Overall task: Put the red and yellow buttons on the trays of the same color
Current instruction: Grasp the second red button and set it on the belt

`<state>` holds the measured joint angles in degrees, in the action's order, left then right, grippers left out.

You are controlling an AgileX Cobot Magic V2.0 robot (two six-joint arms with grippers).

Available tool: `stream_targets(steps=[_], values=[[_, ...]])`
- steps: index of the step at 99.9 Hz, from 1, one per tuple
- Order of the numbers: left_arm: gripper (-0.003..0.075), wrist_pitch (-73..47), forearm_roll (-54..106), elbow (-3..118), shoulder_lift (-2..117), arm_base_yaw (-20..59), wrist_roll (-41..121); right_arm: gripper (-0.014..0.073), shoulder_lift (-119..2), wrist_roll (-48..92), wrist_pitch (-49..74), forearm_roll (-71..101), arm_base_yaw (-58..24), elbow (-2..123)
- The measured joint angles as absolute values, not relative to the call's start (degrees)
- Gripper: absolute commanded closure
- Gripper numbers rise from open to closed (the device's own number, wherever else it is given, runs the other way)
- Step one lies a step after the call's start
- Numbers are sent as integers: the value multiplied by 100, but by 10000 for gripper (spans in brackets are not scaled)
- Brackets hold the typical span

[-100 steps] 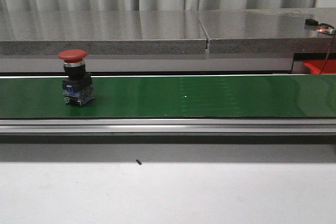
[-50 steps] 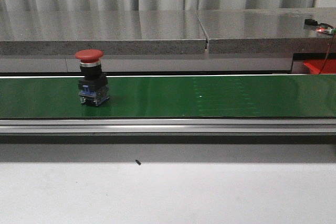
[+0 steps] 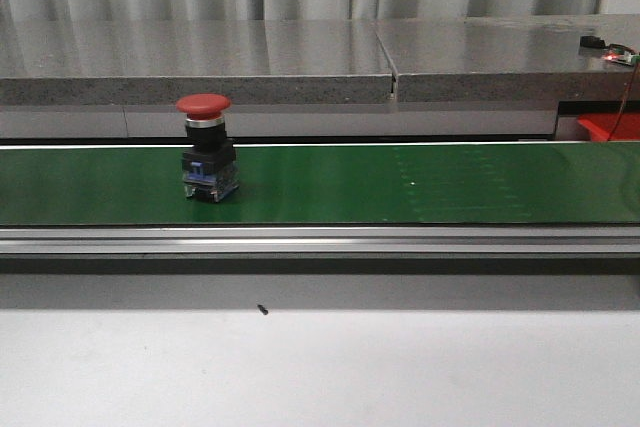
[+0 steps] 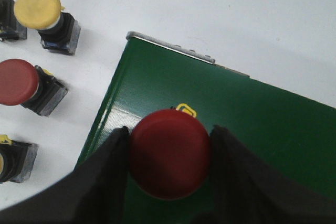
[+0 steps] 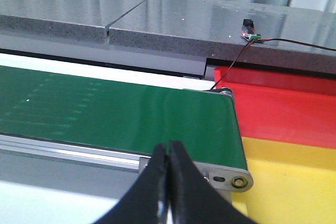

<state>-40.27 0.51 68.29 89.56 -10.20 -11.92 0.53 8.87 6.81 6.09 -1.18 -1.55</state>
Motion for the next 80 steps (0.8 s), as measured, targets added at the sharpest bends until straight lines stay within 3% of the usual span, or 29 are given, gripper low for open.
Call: stream_targets(steps=[20,29,36,48,56,80], values=[[648,-4053,51,6829,9194,-1020,-1192,661,53,887,681,609,-118,-155],[579,-4053,74,6851,9217,-1020,-1192,661,53,887,681,609,-118,-155],[452,-4062,76,6851,9217,-1020,-1192,661,53,887,681,609,-118,-155],[146,-4089,86,6860,9217,-1020,-1192,661,53,887,681,609,-118,-155],[43,-4122,86,6860,9217,-1020,-1192,661,53,887,681,609,-118,-155],[29,-4311,133,7021,9130,-1020,-1192,661,53,887,681,609,-118,-155]])
